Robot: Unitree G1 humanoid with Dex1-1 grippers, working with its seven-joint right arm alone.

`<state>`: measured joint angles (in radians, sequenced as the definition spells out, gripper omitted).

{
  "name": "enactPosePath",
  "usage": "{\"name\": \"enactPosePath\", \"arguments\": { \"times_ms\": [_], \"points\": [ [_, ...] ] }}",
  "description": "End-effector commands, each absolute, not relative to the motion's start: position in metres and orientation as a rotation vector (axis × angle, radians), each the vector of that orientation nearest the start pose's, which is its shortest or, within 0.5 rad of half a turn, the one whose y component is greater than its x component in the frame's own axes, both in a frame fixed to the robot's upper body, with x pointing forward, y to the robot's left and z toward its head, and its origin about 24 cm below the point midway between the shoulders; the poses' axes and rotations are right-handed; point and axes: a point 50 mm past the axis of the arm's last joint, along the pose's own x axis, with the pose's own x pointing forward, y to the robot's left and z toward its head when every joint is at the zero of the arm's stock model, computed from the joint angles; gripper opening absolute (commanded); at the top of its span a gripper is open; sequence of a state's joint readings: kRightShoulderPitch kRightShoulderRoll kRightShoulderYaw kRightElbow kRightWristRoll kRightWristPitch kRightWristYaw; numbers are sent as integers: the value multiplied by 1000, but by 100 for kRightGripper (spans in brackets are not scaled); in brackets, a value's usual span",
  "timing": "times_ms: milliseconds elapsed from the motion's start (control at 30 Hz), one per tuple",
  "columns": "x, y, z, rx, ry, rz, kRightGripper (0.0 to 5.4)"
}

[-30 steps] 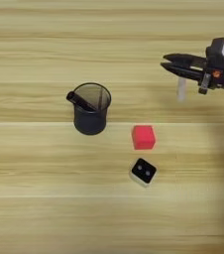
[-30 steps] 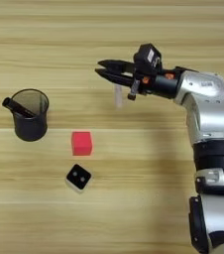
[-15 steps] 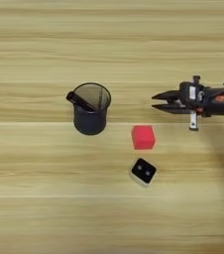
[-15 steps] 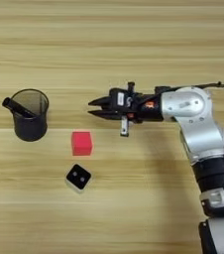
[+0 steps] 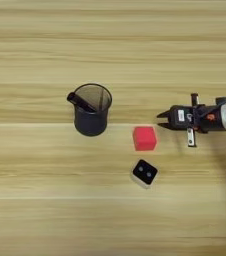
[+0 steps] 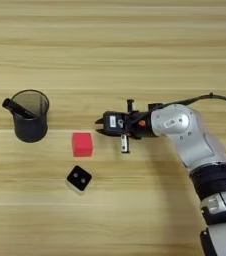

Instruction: Move the objects on the table

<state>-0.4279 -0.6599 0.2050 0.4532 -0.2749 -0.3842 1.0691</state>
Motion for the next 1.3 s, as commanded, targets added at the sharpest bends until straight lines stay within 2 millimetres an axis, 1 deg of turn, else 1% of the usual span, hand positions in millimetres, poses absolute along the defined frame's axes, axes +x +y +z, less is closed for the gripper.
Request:
{"name": "enactPosePath", "arguments": {
  "times_ms": [33, 133, 333, 633, 667, 800, 867, 933, 967, 1133, 1300],
  "points": [
    [312, -215, 98, -1130, 177, 1093, 66],
    [310, -210, 94, -1117, 169, 1119, 66],
    [307, -202, 78, -1106, 192, 1167, 66],
    [304, -199, 68, -1095, 216, 1194, 66],
    [303, -199, 68, -1093, 218, 1196, 95],
    [303, -198, 68, -1089, 216, 1195, 140],
    [304, -198, 68, -1090, 212, 1191, 151],
    [304, -198, 68, -1092, 210, 1188, 185],
    [304, -198, 68, -1092, 209, 1187, 189],
    [304, -198, 69, -1094, 201, 1181, 261],
    [309, -194, 77, -1081, 139, 1146, 320]
  ]
}}
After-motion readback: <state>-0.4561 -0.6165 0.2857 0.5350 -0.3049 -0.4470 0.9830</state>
